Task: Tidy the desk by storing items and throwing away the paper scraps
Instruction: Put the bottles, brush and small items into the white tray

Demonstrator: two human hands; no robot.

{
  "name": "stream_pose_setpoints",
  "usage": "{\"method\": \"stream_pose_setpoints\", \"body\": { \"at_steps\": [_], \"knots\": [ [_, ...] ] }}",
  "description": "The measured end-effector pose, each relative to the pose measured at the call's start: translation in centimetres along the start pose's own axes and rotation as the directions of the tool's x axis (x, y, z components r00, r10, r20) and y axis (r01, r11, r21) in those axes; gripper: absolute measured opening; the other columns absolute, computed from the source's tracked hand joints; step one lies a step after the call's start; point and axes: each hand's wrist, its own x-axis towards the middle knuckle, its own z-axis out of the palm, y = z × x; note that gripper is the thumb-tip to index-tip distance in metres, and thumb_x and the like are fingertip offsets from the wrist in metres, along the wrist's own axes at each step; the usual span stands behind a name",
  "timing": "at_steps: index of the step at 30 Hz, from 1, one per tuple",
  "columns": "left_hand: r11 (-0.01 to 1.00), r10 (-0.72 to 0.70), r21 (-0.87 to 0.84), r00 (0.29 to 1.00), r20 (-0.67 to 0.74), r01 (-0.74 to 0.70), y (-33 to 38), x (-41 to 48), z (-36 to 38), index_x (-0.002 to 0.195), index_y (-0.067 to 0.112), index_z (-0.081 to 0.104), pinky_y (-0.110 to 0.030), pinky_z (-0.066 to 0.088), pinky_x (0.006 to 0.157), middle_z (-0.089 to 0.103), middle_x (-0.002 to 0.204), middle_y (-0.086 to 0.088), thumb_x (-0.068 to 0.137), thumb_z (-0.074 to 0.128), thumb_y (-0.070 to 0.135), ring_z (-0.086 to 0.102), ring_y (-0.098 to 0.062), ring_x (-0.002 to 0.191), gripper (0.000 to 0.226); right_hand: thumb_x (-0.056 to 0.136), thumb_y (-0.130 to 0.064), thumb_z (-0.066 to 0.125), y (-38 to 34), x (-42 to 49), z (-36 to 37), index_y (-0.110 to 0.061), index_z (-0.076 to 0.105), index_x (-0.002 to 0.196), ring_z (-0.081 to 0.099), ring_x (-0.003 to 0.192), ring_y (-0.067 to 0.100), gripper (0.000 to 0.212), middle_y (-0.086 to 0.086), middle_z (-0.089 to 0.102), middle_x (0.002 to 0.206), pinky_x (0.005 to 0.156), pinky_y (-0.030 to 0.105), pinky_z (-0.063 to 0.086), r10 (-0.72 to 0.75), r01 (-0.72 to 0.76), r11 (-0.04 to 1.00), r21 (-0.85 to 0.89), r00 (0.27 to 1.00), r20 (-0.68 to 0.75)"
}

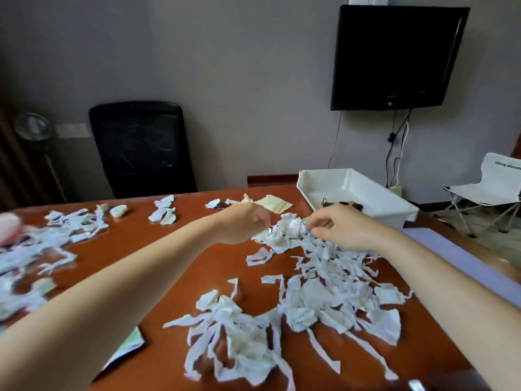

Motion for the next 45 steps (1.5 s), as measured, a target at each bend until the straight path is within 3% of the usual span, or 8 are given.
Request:
{"method": "stream_pose_setpoints", "body": {
  "at_steps": [10,15,20,31,35,38,42,45],
  "knots": [
    [0.979,-0.200,0.050,0.980,0.007,0.200,-7.2,-13.1,1.4,0.131,0.022,0.047,-0.024,0.046,0.097,0.049,0.136,0.003,0.096,0.047,0.033,0.050,-0.013,0.119,0.037,0.094,-0.018,0.053,-5.7,-2.9,6.5,-0.019,0.064,0.112,0.056,0.101,0.007,0.022,-0.008,0.061,0.109,0.090,0.023,0.044,-0.058,0.056,0.997,0.056,0.997,0.052],
    [0.907,-0.366,0.216,0.930,-0.020,0.361,-10.4,-17.8,2.6,0.141,0.026,0.032,-0.037,0.031,0.111,0.030,0.150,0.001,0.092,0.046,0.049,0.032,-0.021,0.135,0.056,0.093,-0.022,0.053,-7.3,-3.0,9.7,-0.021,0.065,0.110,0.055,0.104,0.011,0.021,-0.006,0.062,0.110,0.093,0.030,0.047,-0.045,0.045,0.998,0.043,0.999,-0.006],
    [0.861,-0.402,0.287,0.907,-0.124,0.420,-12.5,-21.5,4.1,0.132,0.026,0.037,-0.036,0.032,0.098,0.046,0.136,0.001,0.084,0.043,0.065,0.042,-0.022,0.124,0.062,0.092,-0.025,0.052,-8.5,-2.4,12.5,-0.028,0.065,0.101,0.049,0.111,0.013,0.015,-0.008,0.062,0.107,0.093,0.039,0.047,-0.041,0.040,0.999,-0.005,0.997,-0.059],
    [0.823,-0.513,0.163,0.836,-0.195,0.544,-15.1,-20.8,3.4,0.126,0.023,0.042,-0.038,0.028,0.096,0.052,0.127,0.000,0.066,0.058,0.075,0.043,-0.023,0.116,0.081,0.094,-0.021,0.051,-11.0,-1.2,15.3,-0.022,0.064,0.101,0.048,0.107,0.015,0.015,-0.006,0.060,0.106,0.088,0.031,0.045,-0.061,0.059,0.998,-0.015,0.990,-0.127],
    [0.810,-0.531,0.198,0.833,-0.153,0.552,-15.1,-19.3,2.7,0.129,0.020,0.043,-0.043,0.023,0.105,0.057,0.124,-0.001,0.074,0.056,0.069,0.046,-0.024,0.119,0.074,0.094,-0.022,0.051,-11.6,-0.7,15.9,-0.021,0.064,0.105,0.048,0.107,0.016,0.017,-0.005,0.059,0.109,0.092,0.034,0.046,-0.063,0.059,0.998,-0.035,0.992,-0.105],
    [0.823,-0.526,0.130,0.828,-0.196,0.553,-15.5,-18.3,2.5,0.127,0.021,0.050,-0.049,0.013,0.111,0.061,0.121,0.001,0.086,0.055,0.054,0.045,-0.024,0.123,0.054,0.095,-0.022,0.049,-12.4,-0.1,15.9,-0.022,0.064,0.105,0.047,0.108,0.016,0.017,-0.005,0.060,0.111,0.095,0.035,0.042,-0.093,0.086,0.994,-0.070,0.990,-0.109],
    [0.869,-0.470,-0.021,0.813,-0.343,0.494,-15.9,-17.7,2.6,0.094,0.023,0.059,-0.049,0.017,0.111,0.060,0.084,0.006,0.093,0.052,0.034,0.056,-0.020,0.098,0.013,0.096,-0.024,0.047,-14.0,0.8,15.4,-0.024,0.063,0.109,0.045,0.114,0.016,0.020,-0.006,0.059,0.117,0.096,0.033,0.036,-0.129,0.120,0.988,-0.092,0.987,-0.092],
    [0.891,-0.435,-0.072,0.797,-0.419,0.448,-15.8,-16.9,2.3,0.085,0.024,0.056,-0.049,0.020,0.109,0.060,0.080,0.007,0.093,0.054,0.031,0.052,-0.017,0.089,0.011,0.096,-0.030,0.046,-15.3,1.5,15.3,-0.024,0.062,0.112,0.044,0.118,0.016,0.023,-0.006,0.058,0.122,0.098,0.034,0.035,-0.129,0.127,0.991,-0.047,0.990,-0.062]
  ]
}}
